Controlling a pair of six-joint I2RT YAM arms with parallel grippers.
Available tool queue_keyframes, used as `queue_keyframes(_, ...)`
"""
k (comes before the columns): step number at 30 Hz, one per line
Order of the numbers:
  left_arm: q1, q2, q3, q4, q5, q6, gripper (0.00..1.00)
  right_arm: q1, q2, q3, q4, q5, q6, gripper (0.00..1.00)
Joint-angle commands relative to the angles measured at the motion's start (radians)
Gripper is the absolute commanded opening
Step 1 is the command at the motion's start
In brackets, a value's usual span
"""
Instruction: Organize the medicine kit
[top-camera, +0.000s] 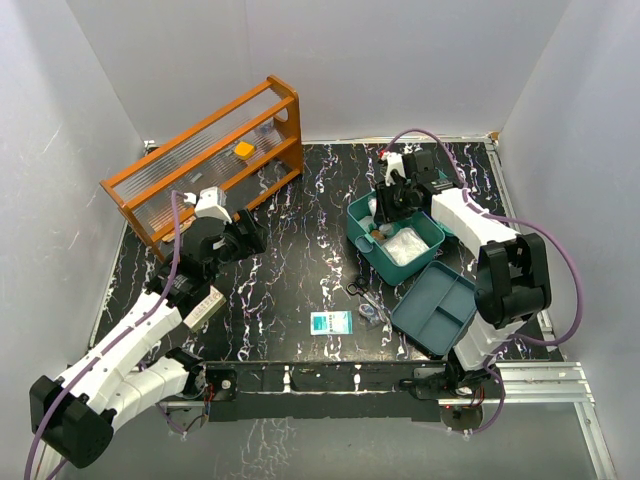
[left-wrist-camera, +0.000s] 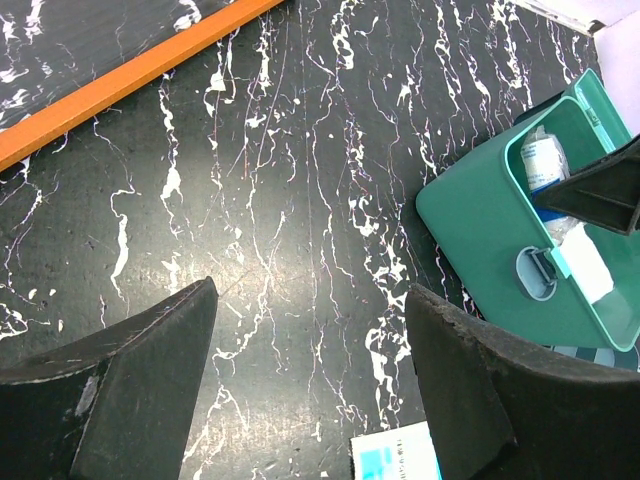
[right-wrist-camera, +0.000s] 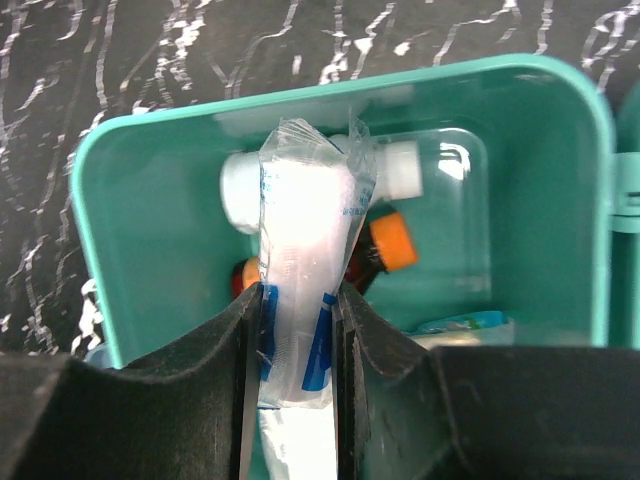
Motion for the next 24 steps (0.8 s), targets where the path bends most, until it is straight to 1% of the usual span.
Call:
queue_keyframes(1, 0.006, -0.006, -0.004, 0.021, -0.026, -0.006, 0.75, -0.003, 0.009, 0.072, 0.059, 0.149, 0.005, 0.26)
queue_keyframes(7, 0.006, -0.016, -0.013, 0.018, -0.044, -0.020, 0.75, -0.002, -0.022, 0.064, 0.110, 0.247, 0.044, 0.27)
queue_keyframes(10, 0.006, -0.026, -0.007, 0.005, -0.060, -0.018, 0.75, -0.004, -0.036, 0.059, 0.117, 0.241, 0.123, 0.27)
queue_keyframes(13, 0.006, -0.032, -0.011, 0.020, -0.086, -0.027, 0.75, -0.003, -0.065, 0.010, 0.174, 0.222, 0.142, 0.27)
queue_keyframes(20, 0.006, 0.039, 0.006, 0.033, -0.092, -0.053, 0.76, 0.009, -0.040, 0.012, 0.158, 0.299, 0.072, 0.27)
queue_keyframes(24, 0.007, 0.073, 0.021, 0.040, -0.084, -0.041, 0.76, 0.032, -0.047, -0.017, 0.172, 0.308, 0.025, 0.28)
